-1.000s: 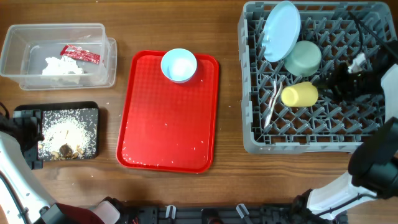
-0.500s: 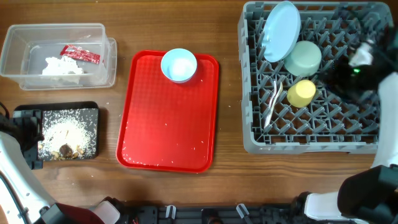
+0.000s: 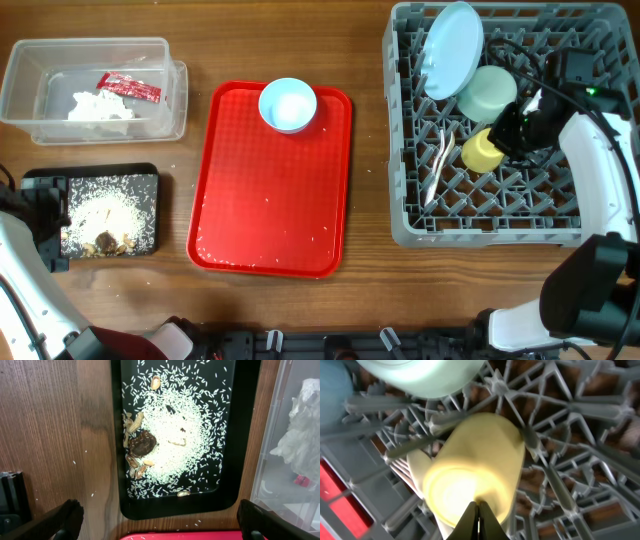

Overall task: Sort waste into correct bins and load items into the dishwasher rack
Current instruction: 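Return right gripper to the tray and grasp the small light-blue bowl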

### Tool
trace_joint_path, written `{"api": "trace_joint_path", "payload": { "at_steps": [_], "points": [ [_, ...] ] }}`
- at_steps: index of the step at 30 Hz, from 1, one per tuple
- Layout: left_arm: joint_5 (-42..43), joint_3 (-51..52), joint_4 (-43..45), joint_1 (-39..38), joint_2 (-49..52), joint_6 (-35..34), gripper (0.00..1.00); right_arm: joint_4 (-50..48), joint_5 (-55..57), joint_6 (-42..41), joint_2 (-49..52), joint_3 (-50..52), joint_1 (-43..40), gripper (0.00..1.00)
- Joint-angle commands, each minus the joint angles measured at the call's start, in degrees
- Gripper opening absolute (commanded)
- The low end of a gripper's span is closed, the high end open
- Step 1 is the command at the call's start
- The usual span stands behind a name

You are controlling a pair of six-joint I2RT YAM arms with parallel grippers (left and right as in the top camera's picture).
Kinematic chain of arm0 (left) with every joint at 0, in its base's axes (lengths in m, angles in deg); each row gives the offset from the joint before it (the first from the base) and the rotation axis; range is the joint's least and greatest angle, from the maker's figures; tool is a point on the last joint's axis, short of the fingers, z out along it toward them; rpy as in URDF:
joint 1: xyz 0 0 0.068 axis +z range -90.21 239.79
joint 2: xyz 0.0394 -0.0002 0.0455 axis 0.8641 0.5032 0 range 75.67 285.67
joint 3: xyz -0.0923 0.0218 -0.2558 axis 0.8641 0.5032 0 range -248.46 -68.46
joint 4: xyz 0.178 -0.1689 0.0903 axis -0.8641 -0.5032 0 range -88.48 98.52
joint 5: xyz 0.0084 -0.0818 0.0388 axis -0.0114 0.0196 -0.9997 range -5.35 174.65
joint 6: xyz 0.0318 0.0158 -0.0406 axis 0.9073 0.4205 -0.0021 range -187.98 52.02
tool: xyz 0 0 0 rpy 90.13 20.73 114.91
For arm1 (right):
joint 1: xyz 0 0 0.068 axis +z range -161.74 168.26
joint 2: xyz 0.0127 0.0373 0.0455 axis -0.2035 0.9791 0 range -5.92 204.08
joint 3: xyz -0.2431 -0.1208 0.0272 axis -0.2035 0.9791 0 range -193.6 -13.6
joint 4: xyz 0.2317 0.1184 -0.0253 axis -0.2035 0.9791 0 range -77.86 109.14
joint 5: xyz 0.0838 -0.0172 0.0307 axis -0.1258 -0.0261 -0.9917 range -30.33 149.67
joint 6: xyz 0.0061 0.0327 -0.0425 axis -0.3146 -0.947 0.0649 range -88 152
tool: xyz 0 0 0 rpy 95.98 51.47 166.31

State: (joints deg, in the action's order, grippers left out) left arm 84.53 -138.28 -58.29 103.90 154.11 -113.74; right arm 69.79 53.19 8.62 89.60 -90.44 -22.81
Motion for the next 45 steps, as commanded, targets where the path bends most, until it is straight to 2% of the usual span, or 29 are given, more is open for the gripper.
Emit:
{"api": "trace_joint_path", "payload": {
  "at_steps": [1,5,8,11,13,14,15,17,19,21,24,29,35,39,45],
  "points": [
    [-0.15,-0.59,-0.02,0.31,-0.04,-0.11,1.0,-3.06,2.69,-0.5,2.05,1.16,0.13,0.04],
    [-0.15,-0.59,-0.02,0.31,-0.04,-0.11,1.0,-4.66,3.45,-0.66,1.81,0.02,0.13,0.04],
    [-0.15,-0.59,-0.02,0.31,-0.04,-0.11,1.0,-2.95,-2.82,-0.52,-0.81,-2.45,0.2,0.04],
    [-0.15,-0.59,-0.02,0.31,-0.04,-0.11,1.0,-6.67,-21.05,6.97,-5.7,-2.84,0.76,0.06],
    [-0.15,-0.59,-0.02,0.31,-0.04,-0.11,1.0,-10.23,-29.29,8.28,-7.72,-2.84,2.64,0.1],
    [-0.15,-0.59,-0.02,0.31,-0.04,-0.11,1.0,-11.78,-30.8,8.07,-8.24,-2.84,3.74,0.15],
    [-0.15,-0.59,-0.02,0.31,-0.04,-0.13,1.0,-15.23,-31.74,6.69,-8.92,-2.84,6.51,0.25],
    [-0.15,-0.59,-0.02,0.31,-0.04,-0.11,1.0,-20.76,-30.91,5.79,-8.87,-2.84,12.22,0.54],
    [-0.15,-0.59,-0.02,0.31,-0.04,-0.11,1.0,-25.7,-23.58,2.14,-7.85,-2.84,19.85,0.74],
    [-0.15,-0.59,-0.02,0.31,-0.04,-0.11,1.0,-30.84,-18.05,1.42,-6.03,-2.84,27.61,0.83],
    [-0.15,-0.59,-0.02,0.31,-0.04,-0.11,1.0,-37.35,-14.97,1.05,-2.86,-2.99,35.21,0.89],
    [-0.15,-0.59,-0.02,0.31,-0.04,-0.11,1.0,-48.04,-3.52,8.92,5.62,-2.99,45.38,0.99],
    [-0.15,-0.59,-0.02,0.31,-0.04,-0.11,1.0,-56.65,-0.52,20.48,19.45,-2.99,49.72,0.99],
    [-0.15,-0.59,-0.02,0.31,-0.04,-0.11,1.0,-56.35,0.59,24.44,24.2,-2.99,49.86,0.99],
    [-0.15,-0.59,-0.02,0.31,-0.04,-0.11,1.0,-47.65,0.92,29.51,24.52,-2.99,52.13,0.93]
  ]
}}
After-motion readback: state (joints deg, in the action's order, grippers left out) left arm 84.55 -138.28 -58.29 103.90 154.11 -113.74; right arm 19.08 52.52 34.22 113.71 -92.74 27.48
